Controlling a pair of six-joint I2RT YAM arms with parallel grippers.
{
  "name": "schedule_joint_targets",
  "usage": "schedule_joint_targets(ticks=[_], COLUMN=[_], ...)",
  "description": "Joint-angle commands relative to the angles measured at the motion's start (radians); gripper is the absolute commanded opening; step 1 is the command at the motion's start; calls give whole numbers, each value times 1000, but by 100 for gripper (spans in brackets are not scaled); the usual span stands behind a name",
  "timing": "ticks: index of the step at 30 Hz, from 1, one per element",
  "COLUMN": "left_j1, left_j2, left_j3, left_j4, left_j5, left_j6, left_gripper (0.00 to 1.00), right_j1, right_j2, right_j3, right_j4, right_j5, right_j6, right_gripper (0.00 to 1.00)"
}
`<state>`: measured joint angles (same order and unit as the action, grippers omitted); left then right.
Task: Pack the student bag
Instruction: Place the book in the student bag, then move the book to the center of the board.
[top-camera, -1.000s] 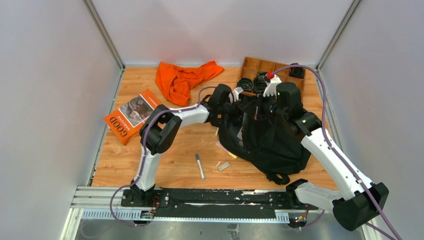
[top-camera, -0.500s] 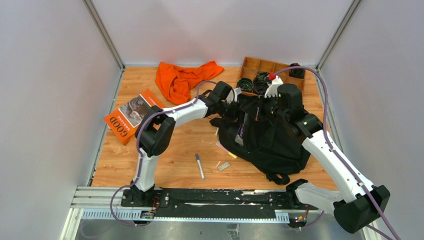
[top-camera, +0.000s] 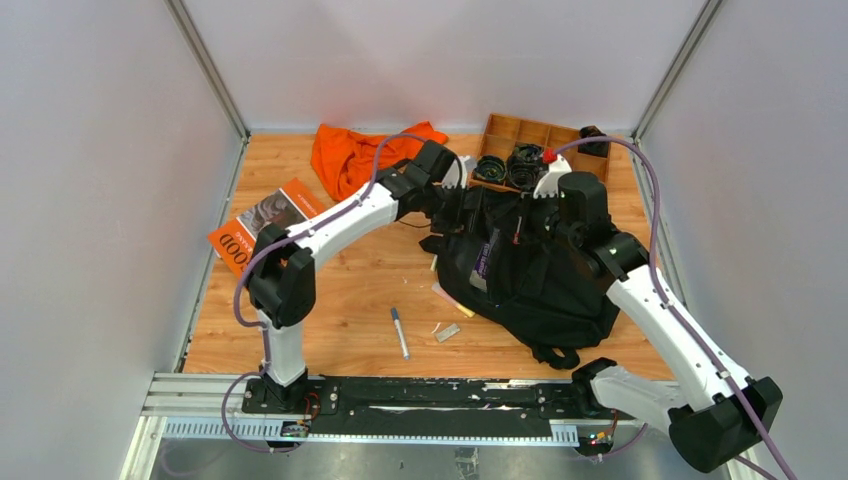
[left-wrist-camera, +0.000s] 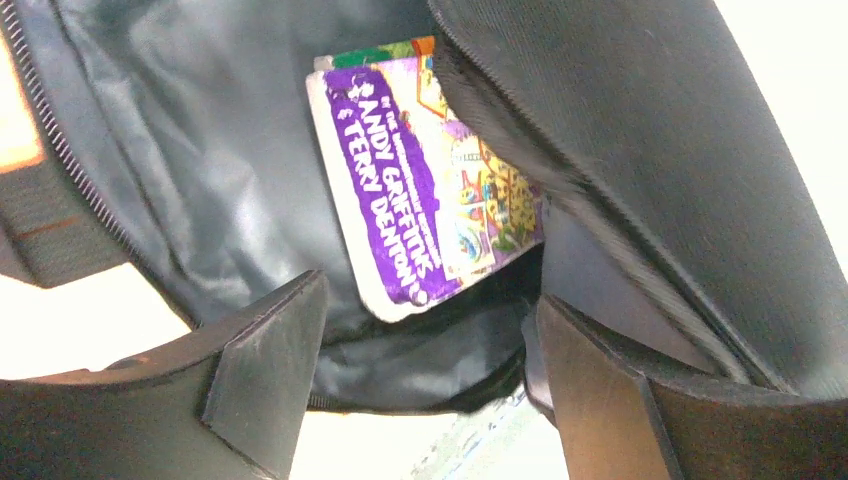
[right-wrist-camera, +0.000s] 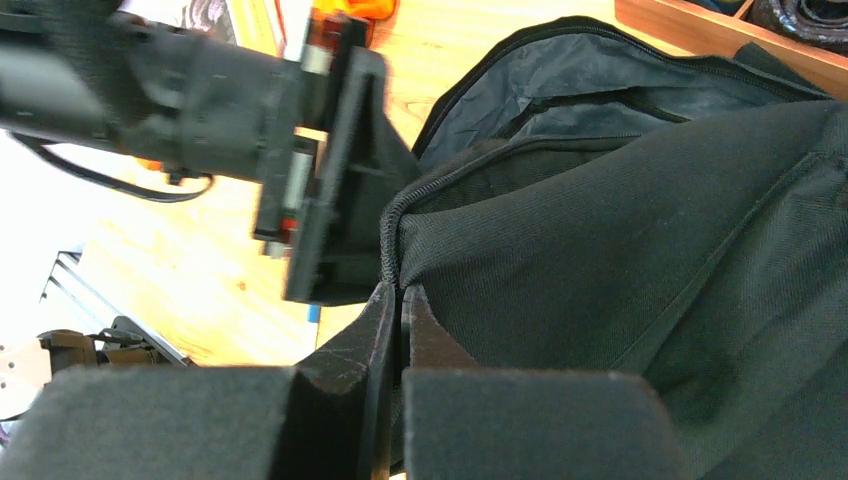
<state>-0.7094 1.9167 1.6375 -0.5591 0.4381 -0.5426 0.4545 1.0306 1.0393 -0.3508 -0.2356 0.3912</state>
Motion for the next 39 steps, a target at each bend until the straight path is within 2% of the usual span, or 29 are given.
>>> schedule_joint_targets(ticks=[1,8,13,14,15,17,18,20,22,24,26,28,35,39], left_j1=[26,164,310,334,357,401,428,453,464,476,487,491,502,511], left_j2=[-119,-345,-469,-479,-487,-495,-495,-484,-448,-385,-283,-155,183,254], left_j3=[15,-166,-237,-245,-253,-271,-279,-285,-272,-231,-140,-47,271,320], left_j4=[-129,-157,-223,-241,-250,-258,-261,-262,-262,-261,-267,-281,-383,-387], left_j5=[-33,-67,-274,-323,-358,-430,-471,-616,-794,-885,-915,-947,-1079,-1124], left_j6=[70,86,111,113,113,111,104,83,62,45,48,49,-5,-43], left_gripper=[80,78,79,82,82,85,84,81,77,79,87,89,87,86], right_j1=[-23,-28,-22,-21,-20,-19,-19,-19,-19,-18,-19,-21,-21,-20], right_j2=[-24,9,85,104,127,165,177,182,166,150,131,113,79,76], right_j3=[-13,-17,-40,-40,-39,-29,-21,-9,-7,-1,-1,-10,-5,-8], right_j4=[27,27,89,86,78,48,26,1,-1,-12,-27,-26,-28,-50], right_j5=[11,-11,-141,-149,-152,-156,-150,-137,-136,-114,-90,-88,-178,-176], right_j6=[12,-5,-20,-25,-31,-45,-51,-67,-88,-112,-128,-135,-139,-157], right_gripper=[0,0,0,6,18,48,60,70,73,75,75,75,70,70])
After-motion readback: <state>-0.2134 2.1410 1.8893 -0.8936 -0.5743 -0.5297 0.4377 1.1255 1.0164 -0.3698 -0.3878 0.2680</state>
